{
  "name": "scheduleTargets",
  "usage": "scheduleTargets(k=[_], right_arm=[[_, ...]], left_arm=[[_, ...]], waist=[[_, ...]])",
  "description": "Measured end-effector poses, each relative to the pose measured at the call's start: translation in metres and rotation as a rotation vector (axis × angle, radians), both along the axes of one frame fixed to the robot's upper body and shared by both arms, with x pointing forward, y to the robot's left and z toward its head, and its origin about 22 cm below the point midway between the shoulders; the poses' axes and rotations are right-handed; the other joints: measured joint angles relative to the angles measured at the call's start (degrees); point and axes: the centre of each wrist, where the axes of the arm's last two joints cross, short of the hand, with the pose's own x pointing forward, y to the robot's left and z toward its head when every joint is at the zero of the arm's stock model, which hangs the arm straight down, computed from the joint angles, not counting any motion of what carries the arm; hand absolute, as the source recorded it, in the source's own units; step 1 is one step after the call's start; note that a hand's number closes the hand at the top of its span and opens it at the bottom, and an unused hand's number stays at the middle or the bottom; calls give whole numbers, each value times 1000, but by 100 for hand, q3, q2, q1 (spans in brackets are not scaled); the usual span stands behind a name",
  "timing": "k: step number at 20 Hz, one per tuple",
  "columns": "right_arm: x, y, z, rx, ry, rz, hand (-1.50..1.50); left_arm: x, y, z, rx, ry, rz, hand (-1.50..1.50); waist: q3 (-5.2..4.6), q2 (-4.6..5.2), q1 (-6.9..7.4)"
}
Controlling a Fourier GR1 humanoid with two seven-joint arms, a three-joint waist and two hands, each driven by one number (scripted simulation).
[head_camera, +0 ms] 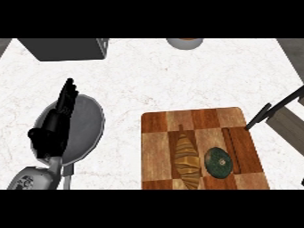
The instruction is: Pick the squash from the cutting board and place it in the tiered basket
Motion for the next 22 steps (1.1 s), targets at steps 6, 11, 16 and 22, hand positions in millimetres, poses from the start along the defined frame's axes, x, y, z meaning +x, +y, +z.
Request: scheduleTargets(k=[6, 11, 16, 22], right_arm=[[-35, 46, 17, -292, -155, -8, -150], [-62, 79, -2, -396, -190, -10, -150], [-79, 94, -12, -450, -213, -21, -150], [-88, 116, -23, -563, -194, -15, -150]], left_arm=[[2, -14, 4, -2, -2, -16, 0], [1, -20, 8, -6, -7, -35, 0], [4, -22, 0, -3, -9, -37, 0], [6, -27, 3, -5, -15, -36, 0]], waist=[[-6, 34, 70], [-11, 58, 166], [-14, 72, 203], [-16, 77, 231]])
